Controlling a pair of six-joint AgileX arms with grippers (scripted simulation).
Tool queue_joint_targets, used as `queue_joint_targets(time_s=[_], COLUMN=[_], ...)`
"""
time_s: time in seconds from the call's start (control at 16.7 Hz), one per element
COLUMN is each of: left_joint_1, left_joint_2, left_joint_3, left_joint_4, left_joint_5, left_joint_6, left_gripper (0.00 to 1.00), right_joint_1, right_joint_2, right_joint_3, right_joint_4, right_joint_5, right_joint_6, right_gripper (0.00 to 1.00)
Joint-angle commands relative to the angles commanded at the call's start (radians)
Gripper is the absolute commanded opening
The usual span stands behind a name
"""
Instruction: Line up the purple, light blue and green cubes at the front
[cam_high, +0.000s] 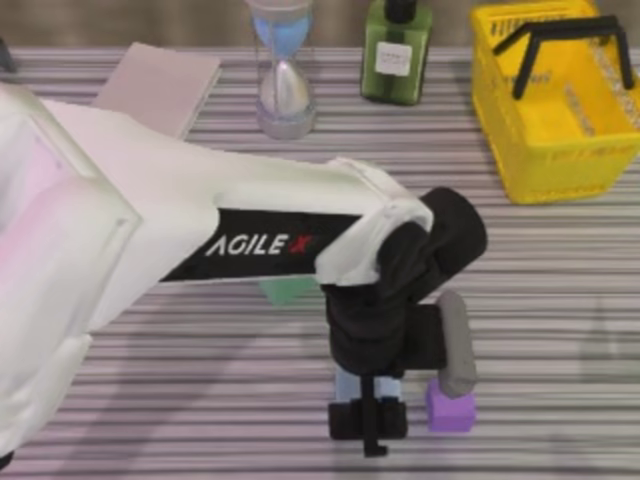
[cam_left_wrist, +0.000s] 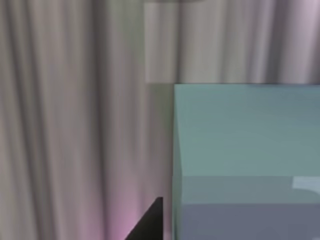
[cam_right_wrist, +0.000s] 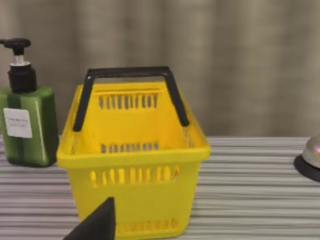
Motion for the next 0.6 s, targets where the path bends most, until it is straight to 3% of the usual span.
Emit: queue_joint_targets(time_s=[0.12, 0.6], left_joint_1=[0.0, 0.002], left_joint_2=[0.0, -0.001], left_joint_3=[0.0, 0.0], left_joint_4=[0.0, 0.0], left_joint_5=[0.0, 0.0], left_joint_6=[0.0, 0.0], left_gripper=[1.0, 1.0], right_joint_1=[0.0, 0.0], right_joint_2=[0.0, 0.0], right_joint_3=[0.0, 0.0], right_joint_4=[0.0, 0.0], right_joint_5=[0.0, 0.0], right_joint_6=[0.0, 0.0], right_gripper=[1.0, 1.0])
